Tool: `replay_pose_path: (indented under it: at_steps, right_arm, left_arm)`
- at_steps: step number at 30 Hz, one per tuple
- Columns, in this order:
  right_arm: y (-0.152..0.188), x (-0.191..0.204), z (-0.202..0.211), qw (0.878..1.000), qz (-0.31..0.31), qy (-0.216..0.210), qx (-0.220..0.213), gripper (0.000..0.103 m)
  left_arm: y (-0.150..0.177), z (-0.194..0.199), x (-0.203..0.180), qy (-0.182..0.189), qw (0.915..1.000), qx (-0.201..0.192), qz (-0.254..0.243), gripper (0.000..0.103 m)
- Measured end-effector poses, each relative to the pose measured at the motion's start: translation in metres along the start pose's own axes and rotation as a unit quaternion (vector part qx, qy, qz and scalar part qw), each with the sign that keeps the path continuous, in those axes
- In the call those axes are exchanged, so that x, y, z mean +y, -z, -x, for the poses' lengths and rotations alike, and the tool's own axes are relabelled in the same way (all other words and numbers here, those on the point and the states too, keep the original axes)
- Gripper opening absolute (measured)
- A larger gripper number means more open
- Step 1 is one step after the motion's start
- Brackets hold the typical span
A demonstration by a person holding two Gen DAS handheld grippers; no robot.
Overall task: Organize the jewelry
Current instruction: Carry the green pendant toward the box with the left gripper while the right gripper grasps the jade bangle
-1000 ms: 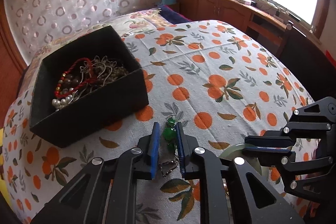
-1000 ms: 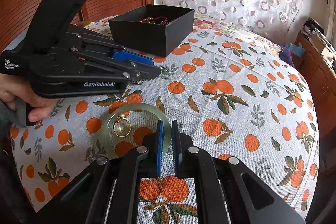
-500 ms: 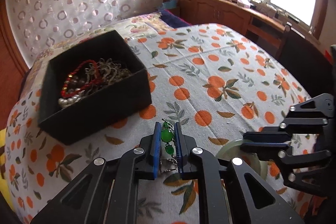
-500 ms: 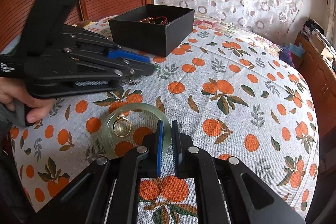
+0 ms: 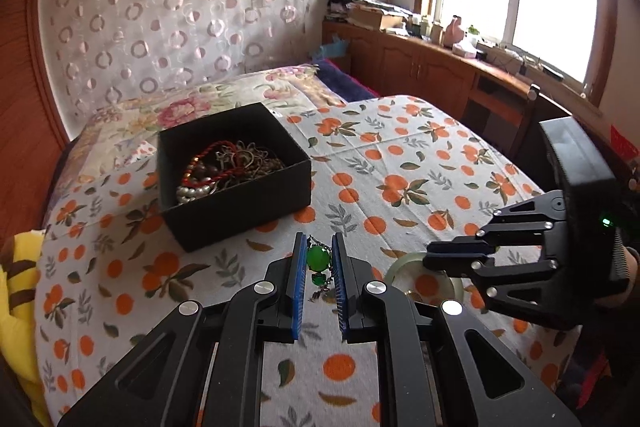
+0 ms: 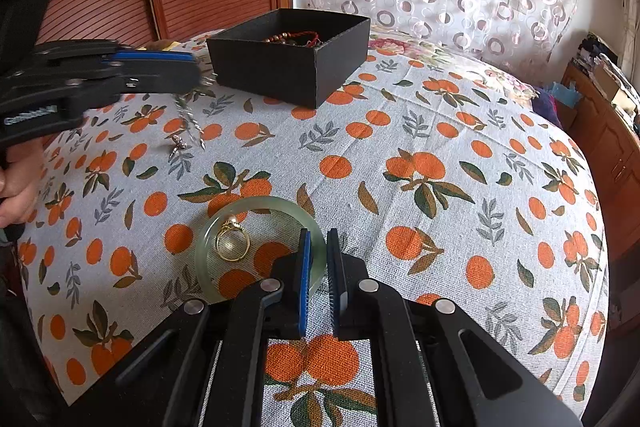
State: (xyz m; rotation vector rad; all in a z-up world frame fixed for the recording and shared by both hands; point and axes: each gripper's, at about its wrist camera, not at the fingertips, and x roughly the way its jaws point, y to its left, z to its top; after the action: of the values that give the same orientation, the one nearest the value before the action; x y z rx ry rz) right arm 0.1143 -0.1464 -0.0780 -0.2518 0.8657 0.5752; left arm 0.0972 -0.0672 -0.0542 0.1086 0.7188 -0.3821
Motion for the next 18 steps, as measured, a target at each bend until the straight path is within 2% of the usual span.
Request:
replay_pose_path:
  at_steps: [7,18]
  right_arm:
    - [-0.004,0.004,0.005,1.0,0.01,0.008,-0.014,0.008]
    - [-0.034,0.007,0.024,0.998,0.023,0.017,-0.055,0.008]
  left_arm:
    - [0.003,0.022,0.01,-0.004,0.9997,-0.02,0.011,0.012]
    - [0.001,0.042,0.024,-0.019,0.9985,-0.043,0.027,0.012]
